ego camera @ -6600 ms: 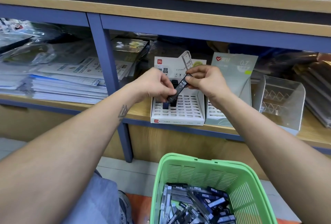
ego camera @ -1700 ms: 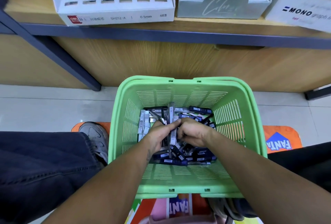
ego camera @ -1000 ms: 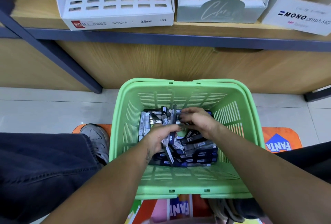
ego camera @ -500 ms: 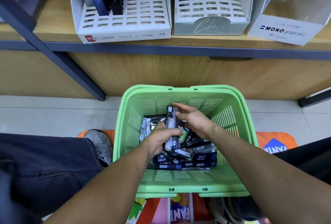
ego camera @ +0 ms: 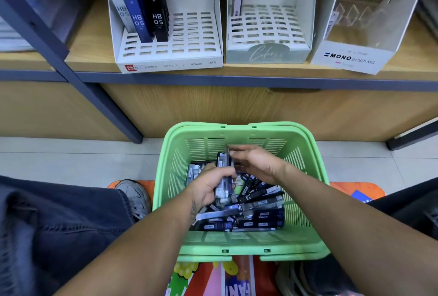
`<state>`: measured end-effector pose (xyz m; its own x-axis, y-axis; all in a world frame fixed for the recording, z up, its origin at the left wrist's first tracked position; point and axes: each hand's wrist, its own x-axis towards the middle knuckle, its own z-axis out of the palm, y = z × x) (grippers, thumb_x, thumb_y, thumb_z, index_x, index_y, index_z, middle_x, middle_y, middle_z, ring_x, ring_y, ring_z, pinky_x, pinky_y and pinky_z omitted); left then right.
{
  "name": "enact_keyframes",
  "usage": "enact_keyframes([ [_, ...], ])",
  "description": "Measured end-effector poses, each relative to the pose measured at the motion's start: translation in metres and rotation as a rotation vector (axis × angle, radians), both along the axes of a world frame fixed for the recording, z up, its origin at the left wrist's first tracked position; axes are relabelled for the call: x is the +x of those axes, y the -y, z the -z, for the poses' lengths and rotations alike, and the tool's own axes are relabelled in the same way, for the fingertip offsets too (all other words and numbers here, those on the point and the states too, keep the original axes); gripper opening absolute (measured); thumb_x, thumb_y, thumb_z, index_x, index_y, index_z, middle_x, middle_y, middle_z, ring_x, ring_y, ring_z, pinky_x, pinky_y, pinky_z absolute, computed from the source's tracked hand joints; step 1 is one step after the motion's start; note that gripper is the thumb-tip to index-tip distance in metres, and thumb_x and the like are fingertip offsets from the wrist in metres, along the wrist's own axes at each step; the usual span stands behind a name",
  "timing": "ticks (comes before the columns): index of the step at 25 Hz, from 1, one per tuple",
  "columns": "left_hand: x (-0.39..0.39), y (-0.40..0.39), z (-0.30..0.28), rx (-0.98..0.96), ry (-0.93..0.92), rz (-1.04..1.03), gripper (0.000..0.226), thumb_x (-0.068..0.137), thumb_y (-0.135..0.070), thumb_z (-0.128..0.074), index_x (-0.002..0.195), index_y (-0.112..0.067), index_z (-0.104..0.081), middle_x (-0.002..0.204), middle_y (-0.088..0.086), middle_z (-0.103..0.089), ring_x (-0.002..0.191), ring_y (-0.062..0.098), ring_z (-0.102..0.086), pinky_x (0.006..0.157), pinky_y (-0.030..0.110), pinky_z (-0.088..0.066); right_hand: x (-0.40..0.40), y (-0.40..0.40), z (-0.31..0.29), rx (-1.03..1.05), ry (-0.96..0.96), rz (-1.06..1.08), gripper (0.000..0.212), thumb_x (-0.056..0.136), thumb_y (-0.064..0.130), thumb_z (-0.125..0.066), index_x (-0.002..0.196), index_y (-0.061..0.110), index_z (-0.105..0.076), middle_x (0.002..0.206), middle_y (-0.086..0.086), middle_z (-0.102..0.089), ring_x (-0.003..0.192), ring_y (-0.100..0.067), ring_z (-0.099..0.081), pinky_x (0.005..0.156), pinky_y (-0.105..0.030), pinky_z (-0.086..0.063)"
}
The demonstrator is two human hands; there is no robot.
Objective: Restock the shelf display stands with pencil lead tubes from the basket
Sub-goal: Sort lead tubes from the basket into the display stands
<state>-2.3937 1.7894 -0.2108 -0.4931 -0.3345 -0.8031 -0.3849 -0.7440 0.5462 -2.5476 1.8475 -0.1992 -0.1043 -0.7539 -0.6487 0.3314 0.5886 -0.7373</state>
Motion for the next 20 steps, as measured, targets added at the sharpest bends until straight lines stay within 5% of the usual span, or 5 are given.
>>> enact_keyframes([
  [2, 0.001, 0.007, -0.015, 0.024, -0.045, 0.035, 0.041, 0.083, 0.006, -0.062, 0.122, 0.011, -0.052, 0.082, 0.016, -0.063, 0.058, 0.020, -0.060, 0.051, 0.028, -0.054, -0.009, -0.003, -0.012, 0.015, 0.022, -0.046, 0.027, 0.099, 0.013, -0.062, 0.125, 0.006, -0.063, 0.120, -0.013, -0.071, 0.119, -0.030, -0.064, 0.108, -0.047, -0.048],
  [5, 0.002, 0.016, -0.040, 0.053, -0.161, 0.064, 0.012, 0.087, 0.010, -0.046, 0.094, 0.005, -0.055, 0.070, 0.012, -0.059, 0.052, 0.018, -0.055, 0.043, 0.022, -0.050, -0.019, -0.003, -0.036, -0.003, -0.005, -0.104, 0.033, 0.095, 0.006, -0.066, 0.127, 0.001, -0.060, 0.118, -0.018, -0.071, 0.109, -0.031, -0.068, 0.093, -0.040, -0.057],
  [12, 0.001, 0.037, -0.107, -0.053, -0.294, 0.118, 0.017, 0.087, 0.011, -0.043, 0.097, 0.000, -0.051, 0.072, 0.014, -0.059, 0.049, 0.019, -0.055, 0.043, 0.023, -0.049, -0.021, 0.003, -0.096, -0.263, -0.104, -0.060, 0.038, 0.082, -0.011, -0.073, 0.118, 0.001, -0.069, 0.109, -0.019, -0.070, 0.102, -0.031, -0.069, 0.096, -0.040, -0.056],
  [20, 0.004, 0.072, -0.190, -0.284, -0.317, 0.228, 0.037, 0.068, 0.005, -0.059, 0.103, -0.002, -0.051, 0.083, 0.023, -0.070, 0.045, 0.017, -0.055, 0.042, 0.023, -0.048, -0.014, 0.014, -0.177, -0.433, -0.287, 0.061, 0.019, 0.080, -0.014, -0.074, 0.093, -0.003, -0.067, 0.092, -0.023, -0.066, 0.085, -0.032, -0.067, 0.084, -0.042, -0.062],
])
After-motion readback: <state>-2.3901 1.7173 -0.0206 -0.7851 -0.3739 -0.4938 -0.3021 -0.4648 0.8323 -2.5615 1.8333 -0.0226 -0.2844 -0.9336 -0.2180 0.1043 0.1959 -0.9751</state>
